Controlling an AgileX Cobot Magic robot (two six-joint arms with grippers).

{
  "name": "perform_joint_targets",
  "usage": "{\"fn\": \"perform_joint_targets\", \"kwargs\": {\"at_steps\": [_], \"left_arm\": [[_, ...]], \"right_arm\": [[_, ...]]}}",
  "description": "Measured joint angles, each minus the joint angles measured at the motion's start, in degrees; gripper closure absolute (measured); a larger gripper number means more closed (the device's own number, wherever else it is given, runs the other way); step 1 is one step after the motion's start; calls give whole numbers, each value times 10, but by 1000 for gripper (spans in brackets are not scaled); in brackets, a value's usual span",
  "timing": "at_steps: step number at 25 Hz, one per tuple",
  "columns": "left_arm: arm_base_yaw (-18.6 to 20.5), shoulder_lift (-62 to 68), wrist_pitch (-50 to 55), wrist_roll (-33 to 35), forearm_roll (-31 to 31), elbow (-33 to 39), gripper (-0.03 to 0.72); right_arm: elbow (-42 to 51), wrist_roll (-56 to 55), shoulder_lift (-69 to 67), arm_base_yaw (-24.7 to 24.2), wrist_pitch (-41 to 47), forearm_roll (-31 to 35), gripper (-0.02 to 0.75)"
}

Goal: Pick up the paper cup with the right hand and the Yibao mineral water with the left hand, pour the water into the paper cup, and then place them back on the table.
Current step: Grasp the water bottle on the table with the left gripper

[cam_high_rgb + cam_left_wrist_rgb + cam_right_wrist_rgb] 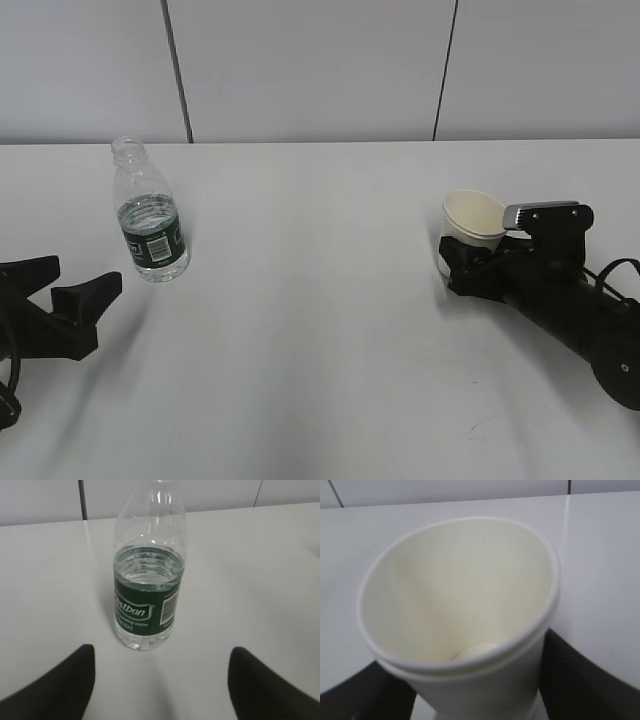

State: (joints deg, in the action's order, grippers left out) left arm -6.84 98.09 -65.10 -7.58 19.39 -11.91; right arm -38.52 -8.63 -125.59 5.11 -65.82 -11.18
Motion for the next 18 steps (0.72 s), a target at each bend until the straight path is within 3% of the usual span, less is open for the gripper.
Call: {"fn": "perform_joint_targets", "kwargs": {"at_steps": [7, 18], "left_arm": [[0, 35, -3, 0, 4, -56, 72], [0, 151, -4, 7, 8, -170, 58]], "right_arm": [[0, 0, 0, 0, 0, -14, 212], [0, 1, 0, 0, 0, -14, 214]]}}
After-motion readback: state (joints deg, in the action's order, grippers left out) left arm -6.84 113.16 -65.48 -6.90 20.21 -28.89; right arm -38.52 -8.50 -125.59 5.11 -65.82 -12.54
